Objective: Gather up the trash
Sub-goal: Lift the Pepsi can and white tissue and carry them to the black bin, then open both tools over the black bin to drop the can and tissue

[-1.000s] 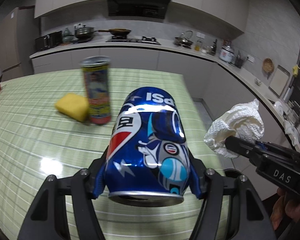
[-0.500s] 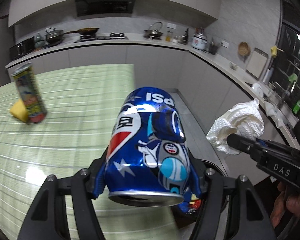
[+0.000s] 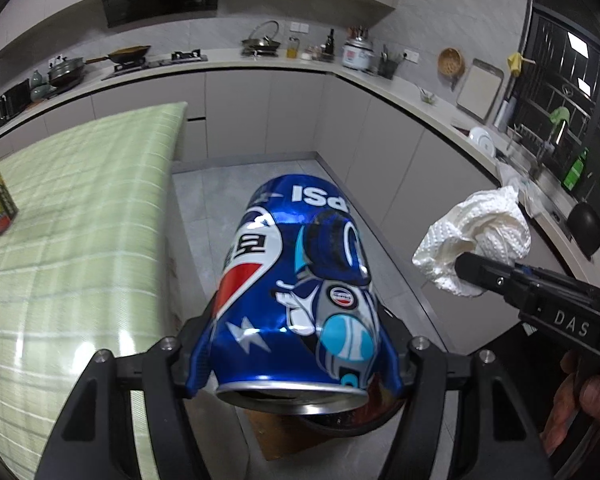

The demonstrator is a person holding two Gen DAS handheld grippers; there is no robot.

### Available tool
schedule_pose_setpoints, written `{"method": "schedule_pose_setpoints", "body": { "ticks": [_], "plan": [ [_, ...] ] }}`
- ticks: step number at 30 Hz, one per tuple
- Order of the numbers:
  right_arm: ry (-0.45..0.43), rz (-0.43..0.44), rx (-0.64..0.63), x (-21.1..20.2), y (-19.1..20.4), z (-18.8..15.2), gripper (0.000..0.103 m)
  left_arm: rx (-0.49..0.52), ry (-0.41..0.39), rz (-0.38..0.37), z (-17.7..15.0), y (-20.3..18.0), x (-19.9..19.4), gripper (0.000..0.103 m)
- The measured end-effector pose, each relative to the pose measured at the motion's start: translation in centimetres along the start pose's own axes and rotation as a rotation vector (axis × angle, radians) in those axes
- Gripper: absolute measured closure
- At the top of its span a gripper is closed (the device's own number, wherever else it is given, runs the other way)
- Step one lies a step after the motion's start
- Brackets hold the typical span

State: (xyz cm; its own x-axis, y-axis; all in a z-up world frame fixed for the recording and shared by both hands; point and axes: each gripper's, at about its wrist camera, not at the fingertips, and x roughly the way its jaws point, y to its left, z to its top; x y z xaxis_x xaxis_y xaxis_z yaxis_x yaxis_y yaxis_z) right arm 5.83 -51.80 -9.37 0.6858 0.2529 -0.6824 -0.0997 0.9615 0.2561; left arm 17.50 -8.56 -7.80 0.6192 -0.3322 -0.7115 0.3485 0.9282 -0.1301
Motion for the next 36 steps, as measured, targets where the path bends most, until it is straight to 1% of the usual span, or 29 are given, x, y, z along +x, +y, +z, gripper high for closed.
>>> {"method": "schedule_pose_setpoints", "body": {
  "ticks": [9, 14, 22, 28, 33, 35, 36],
  "plan": [
    [0.042, 0.000, 0.010, 0.6, -3.9, -2.1, 0.080, -0.004, 0.066, 0.001, -2.1, -3.0, 2.6, 0.036],
    [0.075, 0.007, 0.003, 1.8, -4.9, -3.1, 0.080, -0.016, 0.101, 0.006, -3.3, -4.3, 4.1, 0.036],
    [0.152, 0.031, -0.018, 5.5, -6.4, -4.4, 0.080, -0.033, 0.180, 0.030, -5.6, -5.5, 7.1, 0.036],
    [0.209, 0.061, -0.045, 9.0, -6.6, -5.0, 0.080, -0.051, 0.211, 0.048, -6.9, -5.7, 9.5, 0.036],
    [0.234, 0.090, -0.058, 11.4, -6.8, -5.1, 0.079, -0.070, 0.235, 0.062, -7.6, -5.4, 11.3, 0.036],
    [0.256, 0.119, -0.059, 12.3, -6.9, -5.1, 0.077, -0.068, 0.265, 0.070, -8.2, -5.4, 12.4, 0.030],
    [0.286, 0.119, -0.067, 13.2, -6.9, -5.1, 0.059, -0.072, 0.278, 0.090, -8.5, -5.4, 12.7, 0.022]
  ]
}}
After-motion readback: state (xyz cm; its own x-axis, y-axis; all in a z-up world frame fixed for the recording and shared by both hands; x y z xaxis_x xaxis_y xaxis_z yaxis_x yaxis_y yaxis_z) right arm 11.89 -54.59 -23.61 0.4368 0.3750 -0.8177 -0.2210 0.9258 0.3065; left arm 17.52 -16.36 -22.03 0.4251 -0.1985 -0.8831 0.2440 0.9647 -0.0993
